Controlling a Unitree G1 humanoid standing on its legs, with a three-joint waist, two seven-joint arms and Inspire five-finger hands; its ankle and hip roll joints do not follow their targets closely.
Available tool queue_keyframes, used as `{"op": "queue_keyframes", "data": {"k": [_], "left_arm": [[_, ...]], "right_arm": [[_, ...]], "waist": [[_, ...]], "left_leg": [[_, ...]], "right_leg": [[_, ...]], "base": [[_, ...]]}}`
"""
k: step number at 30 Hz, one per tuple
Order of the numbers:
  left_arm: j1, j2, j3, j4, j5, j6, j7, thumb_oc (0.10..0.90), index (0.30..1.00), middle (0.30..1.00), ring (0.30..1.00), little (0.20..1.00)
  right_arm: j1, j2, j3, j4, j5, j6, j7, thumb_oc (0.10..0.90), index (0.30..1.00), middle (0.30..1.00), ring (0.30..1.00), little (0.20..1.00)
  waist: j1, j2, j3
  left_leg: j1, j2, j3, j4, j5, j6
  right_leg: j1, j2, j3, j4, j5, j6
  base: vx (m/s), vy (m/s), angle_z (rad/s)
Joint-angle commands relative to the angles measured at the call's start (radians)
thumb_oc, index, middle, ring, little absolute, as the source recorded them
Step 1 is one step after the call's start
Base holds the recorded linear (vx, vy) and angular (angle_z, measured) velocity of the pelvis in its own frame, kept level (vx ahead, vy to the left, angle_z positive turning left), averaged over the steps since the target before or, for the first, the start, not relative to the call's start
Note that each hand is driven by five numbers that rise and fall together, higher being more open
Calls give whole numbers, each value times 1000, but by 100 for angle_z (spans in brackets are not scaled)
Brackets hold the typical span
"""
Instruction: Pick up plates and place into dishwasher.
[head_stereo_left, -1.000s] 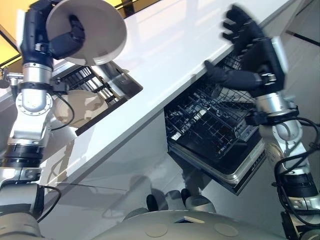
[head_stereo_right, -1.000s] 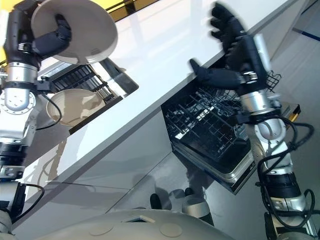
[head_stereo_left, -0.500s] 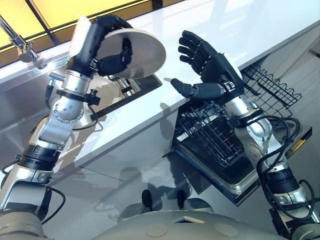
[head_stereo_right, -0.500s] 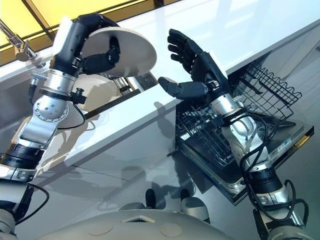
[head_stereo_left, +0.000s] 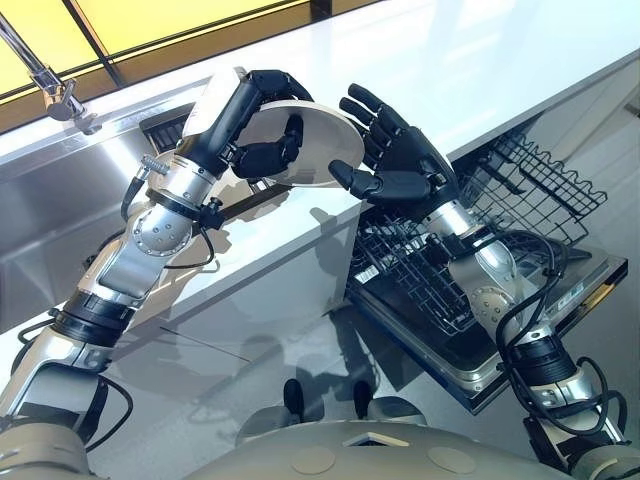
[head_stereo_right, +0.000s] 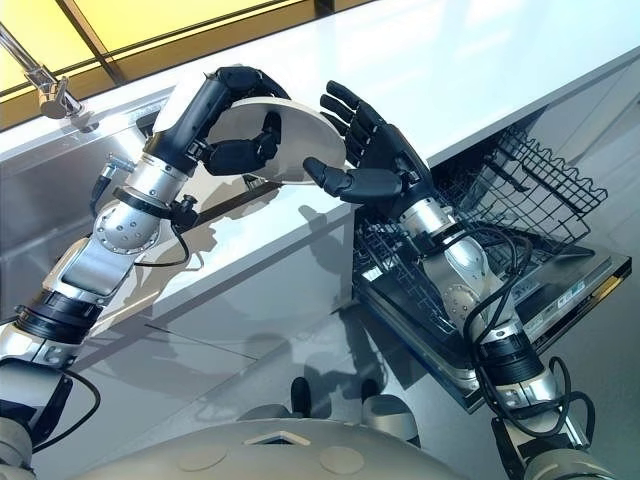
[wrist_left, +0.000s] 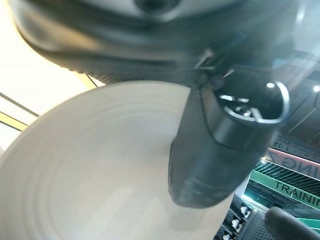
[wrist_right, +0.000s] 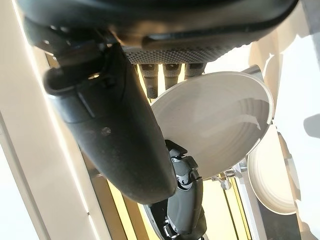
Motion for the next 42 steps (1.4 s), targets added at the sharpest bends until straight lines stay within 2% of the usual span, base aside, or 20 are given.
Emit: {"op": "queue_keyframes", "data": {"k": [1, 2, 10, 20, 24, 28, 29, 34, 37, 42], "left_arm": [[-151, -57, -24, -90, -93, -92, -11, 100, 300, 300, 300, 200], [-147, -63, -24, -98, -102, -91, -23, 100, 300, 300, 300, 200], [-128, -98, -33, -130, -160, -81, -83, 100, 300, 300, 300, 200], [-118, -157, -68, -148, -318, -40, -206, 100, 300, 300, 300, 200], [-126, -164, -79, -153, -305, -47, -209, 100, 300, 300, 300, 200], [-140, -137, -71, -176, -248, -36, -171, 100, 300, 300, 300, 200], [-142, -130, -69, -178, -245, -18, -167, 800, 900, 900, 900, 900], [-126, -120, -42, -172, -341, 34, -175, 800, 900, 900, 900, 900], [-106, -139, -25, -158, -392, 92, -189, 800, 900, 900, 900, 900], [-84, -147, 9, -135, -386, 122, -181, 800, 900, 900, 900, 900]], "right_arm": [[-163, 74, 67, -59, 14, -73, 34, 385, 545, 545, 545, 485], [-162, 75, 68, -59, 16, -73, 33, 100, 300, 300, 300, 200], [-173, 89, 78, -47, 7, -70, 27, 100, 300, 300, 300, 200], [-179, 111, 83, -30, 4, -87, -11, 100, 300, 300, 300, 200], [-178, 113, 85, -13, -38, -78, -16, 100, 300, 300, 300, 200], [-179, 75, 79, -9, -82, -58, -22, 100, 300, 300, 300, 200], [-178, 66, 76, -8, -81, -58, -17, 100, 300, 300, 300, 200], [-179, 28, 42, -21, -143, -101, -54, 100, 300, 300, 300, 200], [-209, 11, 1, -31, -240, -167, -154, 100, 300, 300, 300, 200], [-236, -5, -71, -48, -310, -204, -251, 100, 300, 300, 300, 200]], "waist": [[19, -12, -98], [20, -12, -98], [28, -13, -93], [27, -14, -91], [23, -13, -91], [18, -13, -89], [17, -13, -88], [18, -12, -83], [20, -11, -80], [20, -5, -79]], "left_leg": [[36, -10, 16, 2, -102, 12], [37, -10, 15, 2, -102, 12], [39, -7, 7, 2, -102, 13], [39, -4, -2, 2, -100, 13], [38, -3, -3, 2, -100, 13], [37, -1, 0, 2, -100, 12], [38, 0, 0, 2, -100, 12], [39, 2, -1, 2, -98, 8], [38, 3, -4, 2, -98, 8], [31, 3, -5, 2, -91, 9]], "right_leg": [[-49, 32, -30, 93, -57, 28], [-48, 32, -30, 93, -58, 28], [-43, 33, -34, 94, -61, 27], [-41, 34, -29, 89, -58, 27], [-40, 35, -26, 86, -56, 27], [-39, 35, -20, 82, -54, 28], [-38, 36, -20, 81, -54, 28], [-35, 36, -23, 80, -55, 26], [-35, 37, -23, 80, -56, 25], [-45, 38, -23, 85, -51, 22]], "base": [[0, 0, 0], [0, 0, 0], [1, -6, 3], [-3, -6, 2], [0, 0, 0], [0, 0, 0], [0, 0, 0], [0, 0, 0], [0, 0, 0], [-24, -4, 0]]}}
